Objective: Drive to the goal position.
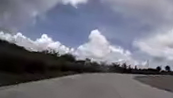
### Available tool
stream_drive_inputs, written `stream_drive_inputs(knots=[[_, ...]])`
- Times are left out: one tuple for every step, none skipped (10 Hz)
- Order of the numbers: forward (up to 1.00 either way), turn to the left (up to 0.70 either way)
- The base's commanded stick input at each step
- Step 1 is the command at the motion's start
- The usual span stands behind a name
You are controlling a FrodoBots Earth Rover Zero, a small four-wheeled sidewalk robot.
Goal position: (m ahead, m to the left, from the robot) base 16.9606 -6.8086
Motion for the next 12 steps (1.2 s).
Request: stream_drive_inputs(knots=[[0.85, 0.00], [0.85, 0.00], [0.85, 0.00], [0.85, 0.00], [0.85, 0.00], [0.85, 0.00], [0.85, 0.00], [0.85, 0.00], [0.85, 0.00], [0.85, 0.00], [0.85, 0.00], [0.85, 0.00]])
